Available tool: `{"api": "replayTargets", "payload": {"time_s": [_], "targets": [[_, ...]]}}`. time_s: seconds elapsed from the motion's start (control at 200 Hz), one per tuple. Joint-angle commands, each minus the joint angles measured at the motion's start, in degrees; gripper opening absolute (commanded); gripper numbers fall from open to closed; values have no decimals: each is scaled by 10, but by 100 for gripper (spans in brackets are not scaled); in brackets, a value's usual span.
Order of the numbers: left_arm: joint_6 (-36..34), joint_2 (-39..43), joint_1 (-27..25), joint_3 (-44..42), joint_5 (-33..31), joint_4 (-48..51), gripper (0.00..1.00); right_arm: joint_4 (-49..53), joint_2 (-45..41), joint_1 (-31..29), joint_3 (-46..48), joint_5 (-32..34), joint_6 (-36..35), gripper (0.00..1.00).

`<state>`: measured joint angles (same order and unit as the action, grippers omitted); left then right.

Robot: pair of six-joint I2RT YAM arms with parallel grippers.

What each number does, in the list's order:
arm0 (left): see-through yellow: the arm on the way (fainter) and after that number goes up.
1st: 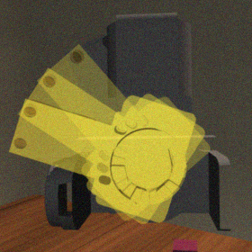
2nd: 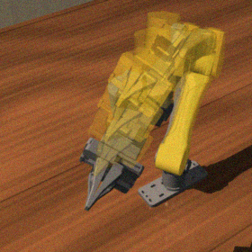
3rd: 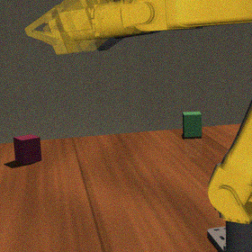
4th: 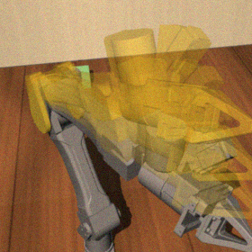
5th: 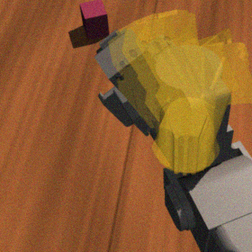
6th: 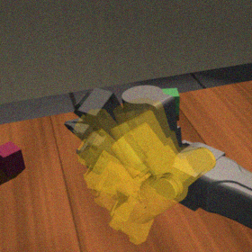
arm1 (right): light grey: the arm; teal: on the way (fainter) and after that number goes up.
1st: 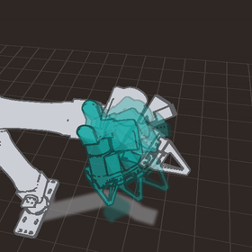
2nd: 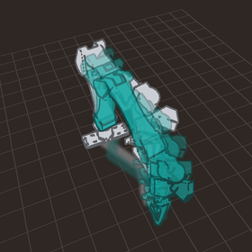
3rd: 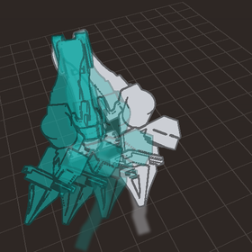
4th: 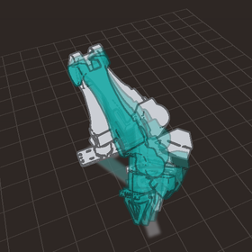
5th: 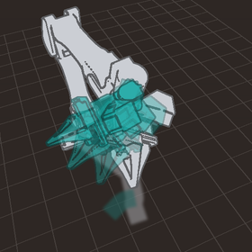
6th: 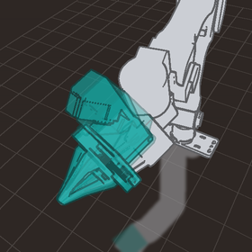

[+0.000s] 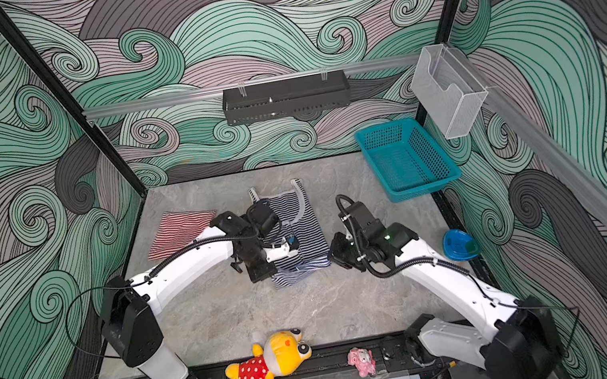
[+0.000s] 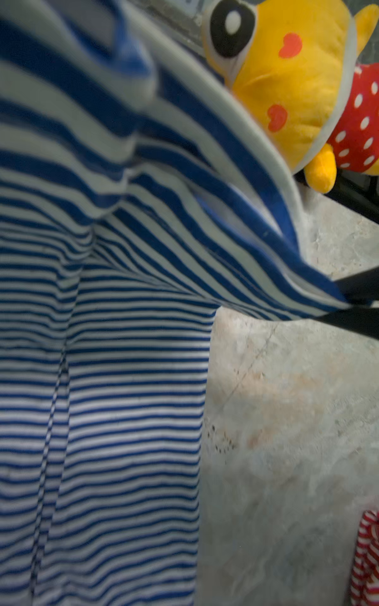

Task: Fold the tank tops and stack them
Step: 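Lift the hem and fold it toward the straps with both grippers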

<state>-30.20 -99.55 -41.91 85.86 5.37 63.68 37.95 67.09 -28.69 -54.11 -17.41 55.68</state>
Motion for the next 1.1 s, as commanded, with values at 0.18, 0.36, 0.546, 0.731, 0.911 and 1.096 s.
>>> {"api": "replayTargets", "payload": {"time_s": [0.18,0.36,0.546,0.731,0.911,1.096], "targets": [[-37,-100,67,116,-19,-9,0,12,157,64,-148,-52,-108,0],[-41,-146,94,172,-19,-16,0,14,255,88,-234,-73,-140,0],[-37,-196,129,225,-23,-13,0,14,348,104,-306,-95,-157,0],[-35,-217,155,252,-7,-26,0,17,420,108,-378,-102,-161,0],[-21,-261,167,282,-42,-61,0,17,491,119,-440,-108,-159,0],[-13,-325,181,336,-53,-82,0,11,554,137,-487,-108,-153,0]]}}
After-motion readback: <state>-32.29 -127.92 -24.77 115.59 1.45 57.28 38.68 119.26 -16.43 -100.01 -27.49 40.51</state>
